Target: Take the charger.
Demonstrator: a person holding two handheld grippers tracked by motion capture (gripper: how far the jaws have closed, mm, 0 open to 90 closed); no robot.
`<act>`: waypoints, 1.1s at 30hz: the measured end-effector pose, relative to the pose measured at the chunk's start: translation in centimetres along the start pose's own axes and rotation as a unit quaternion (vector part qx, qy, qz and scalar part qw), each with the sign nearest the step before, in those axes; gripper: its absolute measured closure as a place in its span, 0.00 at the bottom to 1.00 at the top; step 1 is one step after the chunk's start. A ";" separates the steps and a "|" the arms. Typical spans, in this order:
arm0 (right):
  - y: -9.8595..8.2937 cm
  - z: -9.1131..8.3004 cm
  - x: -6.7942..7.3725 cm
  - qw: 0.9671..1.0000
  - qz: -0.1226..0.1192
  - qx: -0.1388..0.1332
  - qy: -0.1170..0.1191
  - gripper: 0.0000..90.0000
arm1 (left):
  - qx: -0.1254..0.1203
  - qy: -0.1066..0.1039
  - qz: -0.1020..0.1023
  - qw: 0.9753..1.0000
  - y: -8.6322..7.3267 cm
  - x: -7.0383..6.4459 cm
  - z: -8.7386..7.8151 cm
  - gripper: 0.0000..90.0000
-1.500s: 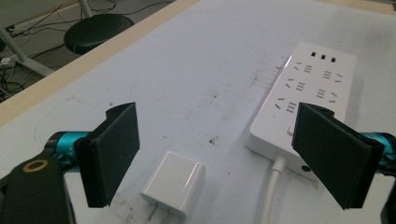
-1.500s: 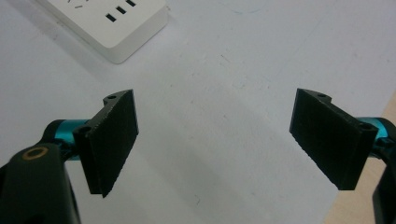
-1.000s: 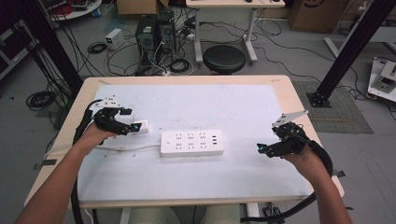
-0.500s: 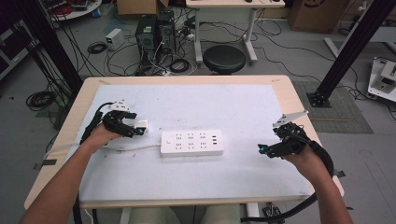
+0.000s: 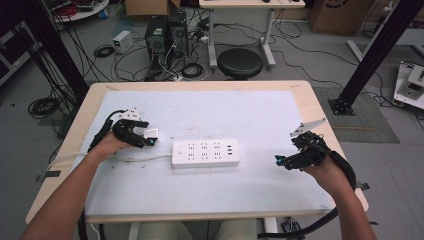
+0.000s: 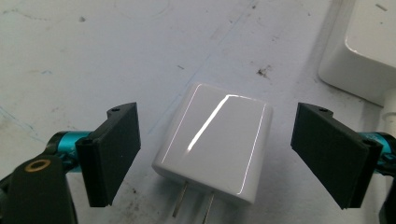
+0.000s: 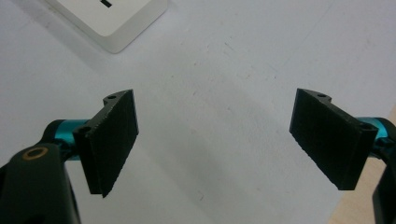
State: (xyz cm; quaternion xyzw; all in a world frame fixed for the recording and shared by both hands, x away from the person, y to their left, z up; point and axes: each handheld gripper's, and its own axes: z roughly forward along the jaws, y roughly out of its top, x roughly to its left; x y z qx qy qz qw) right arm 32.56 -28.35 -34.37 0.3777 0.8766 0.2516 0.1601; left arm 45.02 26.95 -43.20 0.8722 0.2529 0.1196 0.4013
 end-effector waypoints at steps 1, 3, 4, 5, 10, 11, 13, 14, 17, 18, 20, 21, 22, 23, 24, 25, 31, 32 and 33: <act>0.0 0.0 0.0 1.000 0.001 0.000 0.000 0.17 | 0.002 0.000 0.005 1.000 0.3 0.1 -0.2 0.17; 0.1 0.2 0.0 1.000 -0.001 0.002 0.002 0.17 | -0.005 -0.003 0.008 1.000 0.6 0.3 -0.4 0.17; 0.1 0.3 0.0 1.000 -0.002 0.001 0.001 0.17 | 0.000 -0.006 0.008 1.000 0.6 0.3 -0.3 0.17; 0.1 0.3 0.0 1.000 -0.002 0.001 0.001 0.17 | 0.000 -0.006 0.008 1.000 0.6 0.3 -0.3 0.17; -0.1 0.6 0.2 1.000 -0.001 0.004 0.007 0.17 | 0.020 -0.027 0.020 0.999 0.3 0.6 0.6 0.18; -0.1 0.6 0.2 1.000 -0.001 0.004 0.007 0.17 | 0.020 -0.027 0.020 0.999 0.3 0.6 0.6 0.19; -0.3 0.5 0.1 1.000 0.003 0.003 0.005 0.17 | 0.029 -0.032 0.037 0.998 0.4 0.5 1.0 0.20; -0.3 0.4 0.0 1.000 0.004 0.003 0.004 0.17 | 0.036 -0.032 0.038 0.998 0.4 0.5 1.2 0.21; -0.4 0.2 0.0 1.000 0.005 0.002 0.003 0.17 | 0.045 -0.032 0.032 0.998 0.1 0.8 1.6 0.22; -0.5 0.2 0.0 1.000 0.005 0.001 0.004 0.17 | 0.050 -0.032 0.029 0.998 0.0 0.9 1.6 0.22; -0.6 0.2 0.0 1.000 0.007 0.002 0.003 0.17 | 0.049 -0.035 0.023 0.998 -0.2 1.0 1.7 0.24; -0.6 0.1 0.0 1.000 0.007 0.003 0.003 0.17 | 0.047 -0.034 0.021 0.998 -0.2 1.1 1.7 0.25; -0.7 0.1 -0.1 1.000 0.006 0.002 0.002 0.17 | 0.049 -0.035 0.023 0.998 -0.2 1.2 1.6 0.27; -0.7 0.1 -0.1 1.000 0.006 0.002 0.002 0.17 | 0.049 -0.035 0.023 0.998 -0.2 1.2 1.6 0.27; -0.7 0.0 -0.1 1.000 0.008 0.002 0.000 0.17 | 0.049 -0.034 0.021 0.998 -0.2 1.1 1.6 0.28; -0.7 0.0 -0.2 1.000 0.009 0.001 0.001 0.17 | 0.050 -0.034 0.021 0.998 -0.2 1.1 1.6 0.29; -0.7 -0.1 -0.2 1.000 0.009 -0.002 0.000 0.17 | 0.050 -0.030 0.011 0.998 -0.1 1.1 1.2 0.43; -0.7 -0.1 -0.2 1.000 0.008 -0.001 0.000 0.17 | 0.052 -0.028 0.009 0.998 -0.1 1.1 1.1 0.46; -0.8 -0.1 -0.2 1.000 0.008 0.000 0.000 0.17 | 0.055 -0.027 0.008 0.998 -0.1 1.0 1.1 0.47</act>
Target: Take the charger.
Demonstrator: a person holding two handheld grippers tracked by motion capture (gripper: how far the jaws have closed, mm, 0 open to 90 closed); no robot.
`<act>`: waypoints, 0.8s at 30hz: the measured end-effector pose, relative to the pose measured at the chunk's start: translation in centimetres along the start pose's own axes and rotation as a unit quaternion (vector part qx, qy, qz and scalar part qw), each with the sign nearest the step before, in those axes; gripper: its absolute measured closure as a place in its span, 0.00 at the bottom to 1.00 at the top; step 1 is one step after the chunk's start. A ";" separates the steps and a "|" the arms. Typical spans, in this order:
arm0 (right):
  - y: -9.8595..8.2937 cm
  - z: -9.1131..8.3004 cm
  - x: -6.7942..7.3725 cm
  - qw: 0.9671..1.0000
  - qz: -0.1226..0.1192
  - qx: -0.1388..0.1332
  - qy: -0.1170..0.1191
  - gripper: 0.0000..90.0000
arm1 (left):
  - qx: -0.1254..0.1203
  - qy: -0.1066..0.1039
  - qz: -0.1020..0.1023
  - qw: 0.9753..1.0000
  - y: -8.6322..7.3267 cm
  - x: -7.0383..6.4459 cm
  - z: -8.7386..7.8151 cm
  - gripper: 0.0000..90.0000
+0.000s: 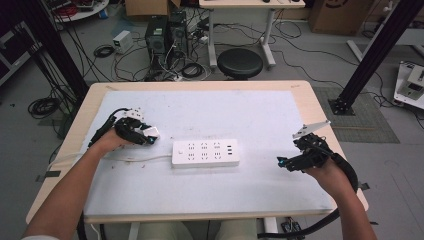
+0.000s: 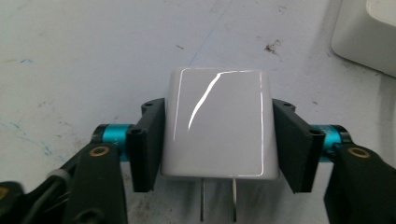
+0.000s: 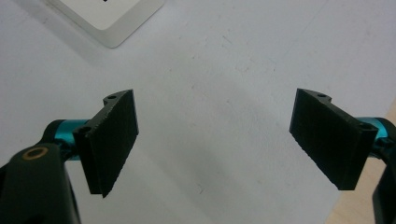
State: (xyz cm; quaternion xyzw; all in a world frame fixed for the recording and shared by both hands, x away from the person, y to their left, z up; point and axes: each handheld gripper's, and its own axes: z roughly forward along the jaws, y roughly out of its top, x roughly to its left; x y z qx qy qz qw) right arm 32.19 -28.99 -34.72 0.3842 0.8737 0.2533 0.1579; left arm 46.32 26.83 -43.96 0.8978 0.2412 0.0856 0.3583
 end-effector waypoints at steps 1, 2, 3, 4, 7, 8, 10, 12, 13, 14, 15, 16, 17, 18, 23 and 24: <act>0.0 0.0 0.0 1.000 0.003 -0.001 0.000 0.17 | 0.001 0.003 -0.001 1.000 0.1 -0.1 0.0 0.47; -0.1 0.0 0.0 1.000 0.002 -0.001 0.000 0.17 | 0.004 0.005 -0.001 1.000 0.1 -0.1 0.0 0.47; -0.1 0.0 0.0 1.000 0.002 -0.002 0.000 0.17 | 0.005 0.006 -0.002 1.000 0.1 -0.2 0.0 0.47; -0.1 0.0 0.0 1.000 0.002 -0.003 0.000 0.17 | 0.006 0.007 -0.003 1.000 0.2 -0.3 0.0 0.47; -0.1 0.0 0.0 1.000 0.001 -0.003 0.000 0.17 | 0.012 0.013 -0.006 1.000 0.3 -0.6 -0.1 0.47; -0.1 0.0 0.0 1.000 0.002 -0.004 0.001 0.17 | 0.011 0.017 -0.009 1.000 0.4 -0.7 -0.1 0.47; -0.1 -0.1 0.0 1.000 0.002 -0.004 0.000 0.17 | 0.010 0.023 -0.019 0.999 0.4 -1.0 -0.4 0.47; -0.1 -0.1 0.0 1.000 0.000 -0.006 0.000 0.17 | 0.004 0.030 -0.020 0.999 0.4 -1.3 -0.8 0.47; -0.1 0.0 0.0 1.000 0.001 -0.006 0.000 0.17 | 0.000 0.034 -0.021 0.999 0.4 -1.5 -1.0 0.47; -0.1 0.0 0.0 1.000 -0.001 -0.006 0.001 0.17 | -0.003 0.037 -0.026 0.999 0.4 -1.6 -1.3 0.47; -0.1 0.0 0.0 1.000 -0.003 -0.008 0.003 0.17 | -0.006 0.039 -0.031 0.999 0.4 -1.8 -1.6 0.47; -0.1 0.0 0.1 1.000 -0.004 -0.008 0.003 0.17 | -0.013 0.045 -0.036 0.998 0.5 -1.9 -2.0 0.47; 0.0 0.0 0.2 1.000 -0.006 -0.011 0.005 0.17 | -0.020 0.050 -0.045 0.998 0.5 -2.1 -2.4 0.47; 0.0 0.0 0.2 1.000 -0.008 -0.013 0.006 0.17 | -0.025 0.055 -0.051 0.997 0.5 -2.3 -2.7 0.47; 0.3 0.2 0.5 1.000 -0.018 -0.017 0.011 0.17 | -0.060 0.079 -0.076 0.992 0.4 -3.3 -4.5 0.47; 0.3 0.2 0.5 1.000 -0.019 -0.016 0.011 0.17 | -0.065 0.084 -0.081 0.991 0.3 -3.6 -4.7 0.47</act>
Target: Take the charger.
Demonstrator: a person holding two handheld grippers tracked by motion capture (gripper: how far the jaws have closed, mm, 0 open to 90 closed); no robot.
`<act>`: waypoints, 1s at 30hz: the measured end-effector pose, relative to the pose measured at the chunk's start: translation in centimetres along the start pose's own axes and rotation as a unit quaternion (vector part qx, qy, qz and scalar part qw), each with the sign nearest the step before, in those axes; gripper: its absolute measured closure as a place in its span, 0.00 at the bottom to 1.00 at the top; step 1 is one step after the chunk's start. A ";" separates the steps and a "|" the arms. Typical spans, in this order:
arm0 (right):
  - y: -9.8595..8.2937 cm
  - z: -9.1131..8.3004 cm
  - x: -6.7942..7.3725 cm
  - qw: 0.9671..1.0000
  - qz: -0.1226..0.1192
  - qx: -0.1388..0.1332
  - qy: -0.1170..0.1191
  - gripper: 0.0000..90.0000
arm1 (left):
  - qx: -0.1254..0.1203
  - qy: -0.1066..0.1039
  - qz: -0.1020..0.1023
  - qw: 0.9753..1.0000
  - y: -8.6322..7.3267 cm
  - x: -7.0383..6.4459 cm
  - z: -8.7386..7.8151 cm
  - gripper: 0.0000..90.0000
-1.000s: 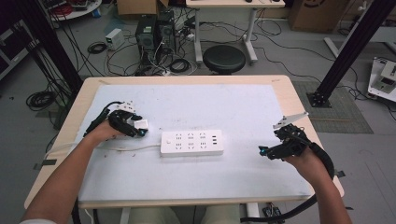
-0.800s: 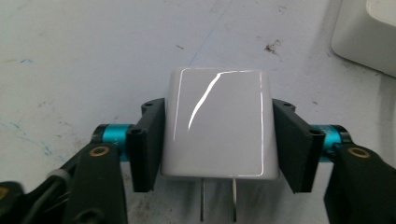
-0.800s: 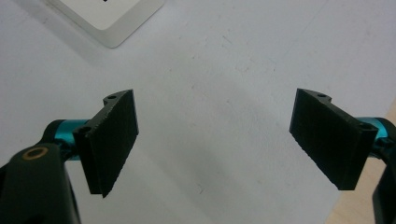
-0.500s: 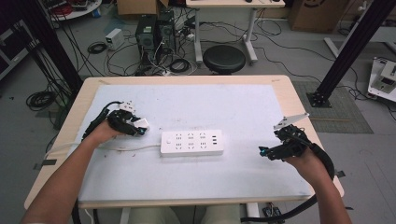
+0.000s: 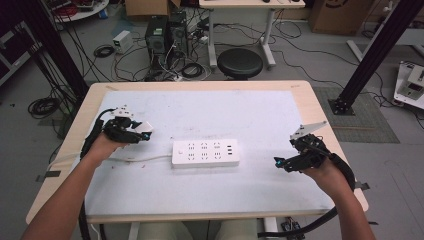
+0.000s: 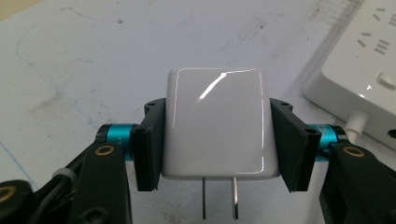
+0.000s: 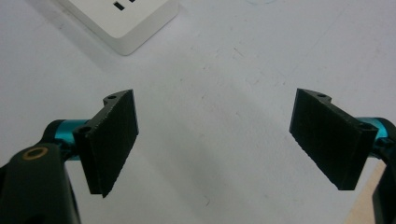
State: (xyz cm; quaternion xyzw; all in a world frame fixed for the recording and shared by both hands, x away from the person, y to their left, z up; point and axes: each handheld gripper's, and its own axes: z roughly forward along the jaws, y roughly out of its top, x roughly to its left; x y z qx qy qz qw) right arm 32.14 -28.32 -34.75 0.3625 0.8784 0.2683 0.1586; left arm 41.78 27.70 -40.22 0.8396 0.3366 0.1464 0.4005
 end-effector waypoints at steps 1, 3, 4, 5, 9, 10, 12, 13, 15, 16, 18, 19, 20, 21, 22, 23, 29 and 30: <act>0.1 0.0 0.1 1.000 -0.001 0.000 0.001 0.17 | -0.006 0.002 -0.007 1.000 -0.1 -0.2 -0.3 0.47; 0.2 0.1 0.2 1.000 -0.006 -0.001 0.003 0.17 | -0.014 0.009 -0.011 1.000 -0.2 -0.6 -0.9 0.47; 0.2 0.1 0.2 1.000 -0.006 -0.002 0.004 0.17 | -0.020 0.012 -0.015 1.000 -0.2 -0.8 -1.2 0.47; 0.3 0.1 0.3 1.000 -0.008 -0.003 0.003 0.17 | -0.023 0.015 -0.016 0.999 -0.3 -1.0 -1.5 0.47; 0.4 0.0 0.3 1.000 -0.013 -0.005 0.003 0.17 | -0.034 0.022 -0.017 0.999 -0.3 -1.8 -2.5 0.47; 0.4 0.0 0.4 1.000 -0.012 -0.004 0.005 0.17 | -0.039 0.023 -0.019 0.999 -0.2 -2.1 -2.8 0.47; 0.5 0.0 0.5 1.000 -0.014 -0.005 0.005 0.17 | -0.046 0.026 -0.021 0.998 -0.1 -2.7 -3.4 0.47; 0.5 0.1 0.5 1.000 -0.017 -0.006 0.007 0.17 | -0.049 0.025 -0.022 0.998 -0.1 -3.0 -3.6 0.47; 0.5 0.2 0.6 1.000 -0.017 -0.007 0.007 0.17 | -0.055 0.021 -0.028 0.998 0.0 -3.7 -4.0 0.47; 0.5 0.2 0.6 1.000 -0.015 -0.006 0.008 0.17 | -0.057 0.019 -0.031 0.998 0.0 -4.1 -4.2 0.47; 0.5 0.4 0.7 1.000 -0.017 -0.007 0.010 0.17 | -0.063 0.017 -0.031 0.997 0.0 -4.8 -4.4 0.47; 0.5 0.5 0.7 1.000 -0.020 -0.008 0.009 0.17 | -0.067 0.014 -0.032 0.997 0.0 -5.1 -4.5 0.47; 0.5 0.6 0.8 1.000 -0.019 -0.009 0.010 0.17 | -0.070 0.012 -0.032 0.997 0.0 -5.4 -4.6 0.47; 0.5 0.6 0.9 1.000 -0.017 -0.008 0.012 0.17 | -0.072 0.011 -0.033 0.997 0.0 -5.7 -4.7 0.47; 0.5 0.6 0.9 1.000 -0.022 -0.008 0.012 0.17 | -0.074 0.010 -0.029 0.997 0.1 -6.0 -4.8 0.47; 0.5 0.7 0.9 1.000 -0.022 -0.009 0.013 0.17 | -0.076 0.009 -0.027 0.997 0.1 -6.3 -4.9 0.47; 0.8 0.7 1.0 0.999 -0.027 -0.014 0.014 0.17 | -0.078 0.006 -0.012 0.997 0.6 -8.0 -5.6 0.47; 0.9 0.6 1.1 0.999 -0.025 -0.018 0.014 0.17 | -0.078 0.006 -0.009 0.997 0.7 -8.2 -5.8 0.47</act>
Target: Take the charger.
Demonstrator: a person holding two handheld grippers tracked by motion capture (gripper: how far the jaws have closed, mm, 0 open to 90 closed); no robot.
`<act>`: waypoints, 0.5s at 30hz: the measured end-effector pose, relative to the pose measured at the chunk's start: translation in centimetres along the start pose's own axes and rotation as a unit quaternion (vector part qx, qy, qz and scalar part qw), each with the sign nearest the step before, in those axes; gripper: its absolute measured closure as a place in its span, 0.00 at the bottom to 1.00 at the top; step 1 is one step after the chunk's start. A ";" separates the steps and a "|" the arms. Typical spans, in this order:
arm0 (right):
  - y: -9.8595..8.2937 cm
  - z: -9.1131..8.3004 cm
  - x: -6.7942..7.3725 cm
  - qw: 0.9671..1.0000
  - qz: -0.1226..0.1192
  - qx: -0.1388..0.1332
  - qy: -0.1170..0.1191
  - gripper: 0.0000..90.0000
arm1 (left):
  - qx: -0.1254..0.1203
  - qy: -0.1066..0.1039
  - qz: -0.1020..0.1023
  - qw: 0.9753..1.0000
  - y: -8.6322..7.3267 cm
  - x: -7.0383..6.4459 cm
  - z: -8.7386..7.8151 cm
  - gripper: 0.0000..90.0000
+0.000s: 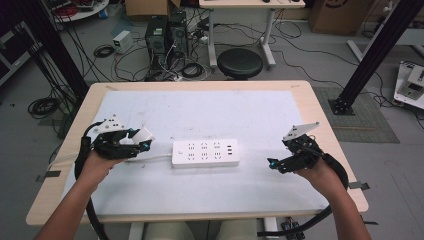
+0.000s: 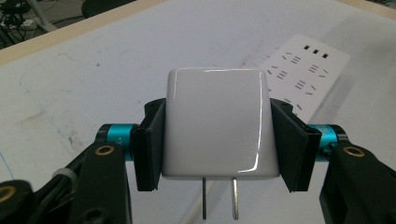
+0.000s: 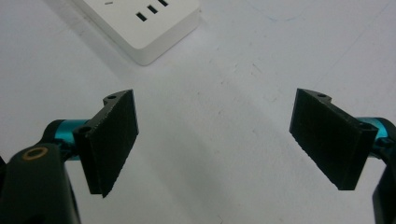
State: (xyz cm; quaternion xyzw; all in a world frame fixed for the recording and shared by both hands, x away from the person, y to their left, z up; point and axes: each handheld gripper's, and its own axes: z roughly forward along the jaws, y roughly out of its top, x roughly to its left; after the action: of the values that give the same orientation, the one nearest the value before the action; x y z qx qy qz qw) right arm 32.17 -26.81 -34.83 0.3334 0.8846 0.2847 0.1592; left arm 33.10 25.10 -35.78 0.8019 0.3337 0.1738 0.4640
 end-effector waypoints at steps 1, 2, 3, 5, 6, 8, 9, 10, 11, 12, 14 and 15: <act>0.1 -0.1 0.0 1.000 -0.001 -0.002 0.000 0.17 | -0.001 -0.001 0.003 1.000 0.1 -0.2 -0.1 0.47; 0.2 -0.1 0.1 1.000 -0.003 -0.004 0.002 0.17 | -0.002 -0.003 0.004 1.000 0.3 -0.4 -0.2 0.47; 0.2 -0.1 0.1 1.000 -0.003 -0.004 0.002 0.17 | -0.002 -0.003 0.004 1.000 0.3 -0.4 -0.2 0.47; 0.3 0.1 0.1 1.000 -0.002 -0.006 0.006 0.17 | -0.004 -0.011 0.010 1.000 0.6 -1.0 -0.2 0.47; 0.3 0.1 0.0 1.000 -0.002 -0.005 0.006 0.17 | -0.007 -0.014 0.010 1.000 0.7 -1.1 -0.1 0.47; 0.3 0.3 0.1 1.000 -0.001 -0.007 0.009 0.17 | -0.008 -0.017 0.013 1.000 0.8 -1.5 0.1 0.47; 0.3 0.4 0.1 1.000 -0.004 -0.008 0.009 0.17 | -0.007 -0.019 0.015 1.000 0.8 -1.6 0.1 0.47; 0.4 0.5 0.2 1.000 -0.004 -0.008 0.011 0.17 | -0.008 -0.020 0.017 1.000 0.9 -1.8 0.1 0.47; 0.4 0.6 0.3 1.000 -0.005 -0.007 0.015 0.17 | -0.008 -0.024 0.019 1.000 0.9 -1.9 0.2 0.47; 0.4 0.6 0.4 1.000 -0.004 -0.007 0.015 0.17 | -0.008 -0.027 0.020 0.999 1.0 -2.1 0.2 0.47; 0.4 0.5 0.5 1.000 -0.003 -0.011 0.015 0.17 | -0.009 -0.033 0.023 0.999 1.1 -2.4 0.3 0.47; 0.3 0.5 0.4 1.000 -0.003 -0.014 0.014 0.17 | -0.008 -0.035 0.027 0.999 1.2 -2.5 0.4 0.47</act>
State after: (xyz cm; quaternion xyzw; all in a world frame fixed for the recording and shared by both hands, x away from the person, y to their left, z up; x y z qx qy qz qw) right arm 32.27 -26.14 -35.07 0.3243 0.8836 0.3015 0.1522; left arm 31.97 22.73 -34.86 0.8127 0.2944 0.1606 0.4766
